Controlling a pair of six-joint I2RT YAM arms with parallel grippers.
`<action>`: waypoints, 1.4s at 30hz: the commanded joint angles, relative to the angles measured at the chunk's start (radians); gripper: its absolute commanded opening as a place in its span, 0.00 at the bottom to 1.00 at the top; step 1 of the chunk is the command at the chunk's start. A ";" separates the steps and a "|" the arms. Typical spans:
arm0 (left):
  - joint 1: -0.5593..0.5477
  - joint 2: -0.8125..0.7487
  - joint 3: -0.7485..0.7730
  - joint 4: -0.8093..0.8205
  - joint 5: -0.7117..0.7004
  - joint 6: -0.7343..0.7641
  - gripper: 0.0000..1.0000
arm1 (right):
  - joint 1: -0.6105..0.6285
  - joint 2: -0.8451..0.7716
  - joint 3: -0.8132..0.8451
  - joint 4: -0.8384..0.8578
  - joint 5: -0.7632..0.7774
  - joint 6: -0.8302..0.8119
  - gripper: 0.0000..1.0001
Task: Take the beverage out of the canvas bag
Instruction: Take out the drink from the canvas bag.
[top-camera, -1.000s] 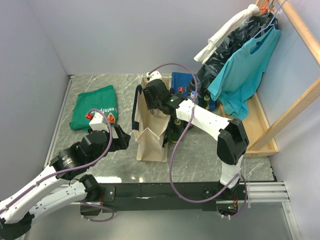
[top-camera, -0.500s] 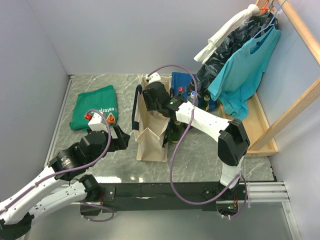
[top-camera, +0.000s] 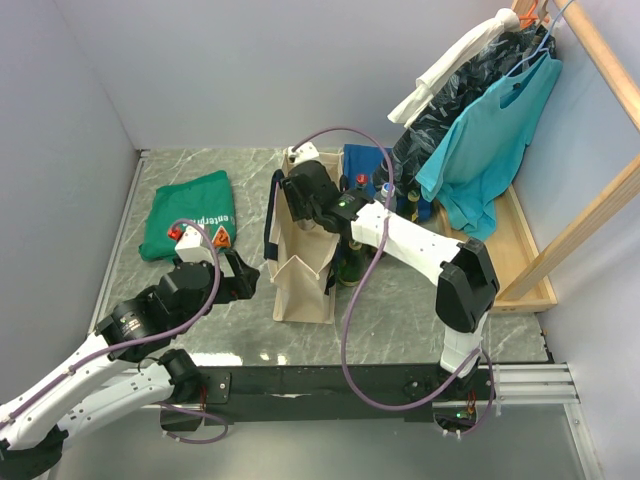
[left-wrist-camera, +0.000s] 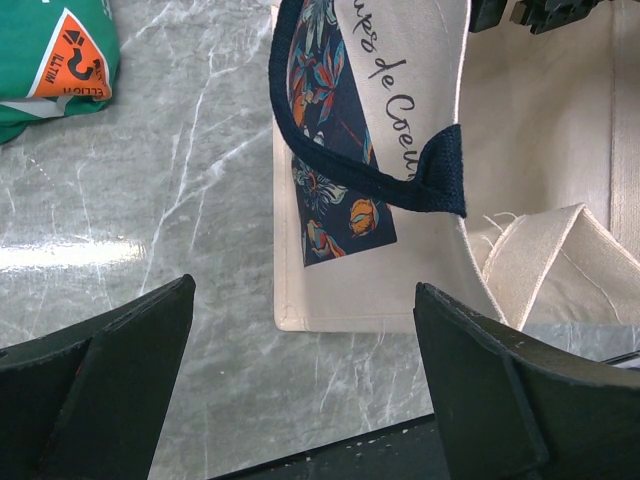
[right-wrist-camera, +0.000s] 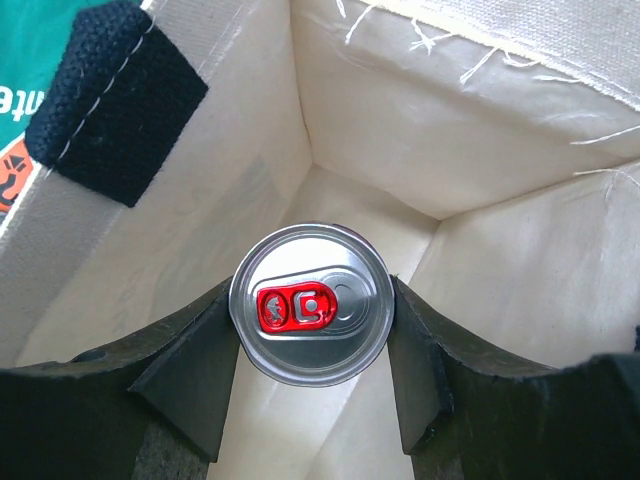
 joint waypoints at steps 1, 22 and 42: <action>-0.004 0.004 0.018 0.004 -0.028 -0.013 0.96 | 0.012 -0.102 0.022 0.088 0.033 0.004 0.00; -0.005 -0.027 0.019 -0.036 -0.114 -0.090 0.96 | 0.049 -0.186 -0.050 0.110 0.113 -0.012 0.00; -0.005 -0.248 0.046 -0.036 -0.100 -0.010 0.96 | 0.095 -0.241 -0.179 0.271 0.145 -0.065 0.00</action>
